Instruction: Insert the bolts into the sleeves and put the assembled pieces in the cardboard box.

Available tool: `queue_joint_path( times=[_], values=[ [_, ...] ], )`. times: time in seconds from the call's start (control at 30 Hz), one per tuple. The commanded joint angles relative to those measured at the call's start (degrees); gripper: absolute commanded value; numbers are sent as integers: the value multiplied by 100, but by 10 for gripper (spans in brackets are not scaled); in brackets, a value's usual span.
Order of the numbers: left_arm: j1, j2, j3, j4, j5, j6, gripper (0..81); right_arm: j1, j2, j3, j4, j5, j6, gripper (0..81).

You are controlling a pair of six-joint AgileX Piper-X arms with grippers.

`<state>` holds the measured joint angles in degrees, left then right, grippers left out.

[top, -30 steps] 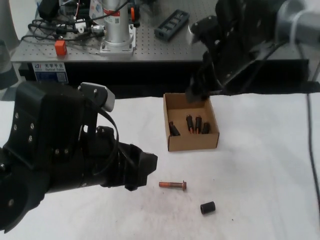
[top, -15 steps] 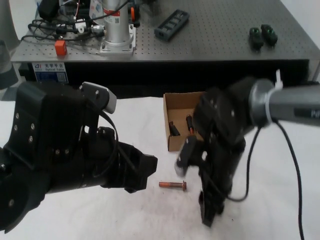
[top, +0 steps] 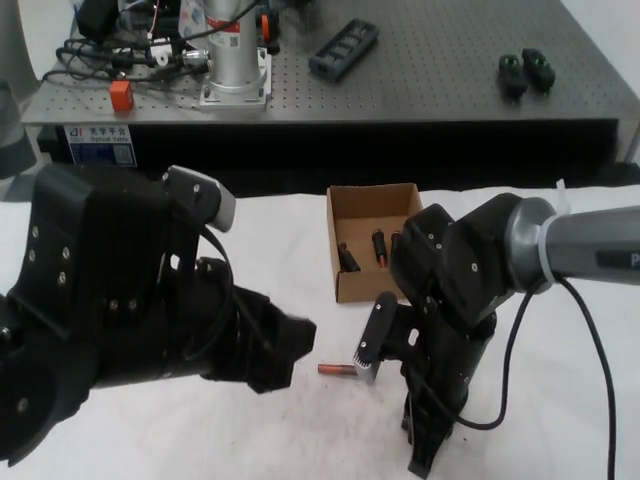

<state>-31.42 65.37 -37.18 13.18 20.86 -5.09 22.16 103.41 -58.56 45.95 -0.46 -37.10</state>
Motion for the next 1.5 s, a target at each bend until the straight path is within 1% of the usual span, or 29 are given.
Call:
queue_joint_path(
  times=[0.0, 0.1, 0.2, 0.23, 0.3, 0.37, 0.47, 0.5, 0.67, 0.8, 0.87, 0.93, 1.0, 1.07, 1.2, 1.3, 1.4, 1.47],
  values=[
    [-15, 47, -25, 113, 38, 214, 482, 0, 58, 51, -309, 46, -17, 83],
    [-15, 224, -25, 226, 38, 299, 482, 0, 58, 51, -336, 46, -17, 83],
    [-15, 465, -25, 201, 265, 299, 482, 0, 58, 51, -426, 46, -17, 83],
    [-15, 548, -39, 196, 299, 309, 482, 0, 58, 51, -495, 46, 37, 83],
    [-15, 799, -99, 231, 296, 509, 465, 0, 58, 51, -694, 46, 441, 64],
    [-15, 1102, -240, 308, 296, 712, 421, -102, 16, 51, -905, 46, 820, 4],
    [-15, 1593, -719, 685, 502, 1257, 330, -317, -120, 51, -1073, 46, 1059, 9],
    [-15, 1778, -915, 808, 500, 1388, 312, -384, -206, 51, -1068, -2, 1119, 9],
    [-42, 2584, -1973, 1337, 386, 2006, 307, -832, -858, 51, -646, -473, 1597, 9],
    [-197, 3288, -2931, 1983, 317, 2754, 307, -1152, -1392, 51, -186, -790, 1877, 9],
    [-327, 3622, -3413, 2345, 119, 3156, 307, -1281, -1693, 51, 32, -834, 1994, 9],
    [-493, 3993, -3863, 2796, -170, 3776, 307, -1355, -1917, 51, 221, -833, 2001, 9],
    [-657, 4316, -4224, 3215, -449, 4372, 307, -1384, -2132, 51, 328, -884, 2080, 9],
    [-805, 4636, -4517, 3460, -749, 4752, 307, -1381, -2294, 51, 371, -1099, 2132, 9],
    [-1064, 5079, -4847, 3477, -1336, 5168, 305, -1381, -2570, 51, 399, -1259, 2209, 9],
    [-1097, 5303, -4911, 3310, -1617, 5291, 305, -1381, -2743, 51, 489, -1259, 2194, 9],
    [-1097, 5428, -4909, 3200, -1767, 5381, 303, -1381, -2864, 51, 613, -1259, 2168, 9],
    [-1097, 5480, -4909, 3224, -1771, 5431, 281, -1381, -2927, 51, 651, -1259, 2169, 9]
  ],
)
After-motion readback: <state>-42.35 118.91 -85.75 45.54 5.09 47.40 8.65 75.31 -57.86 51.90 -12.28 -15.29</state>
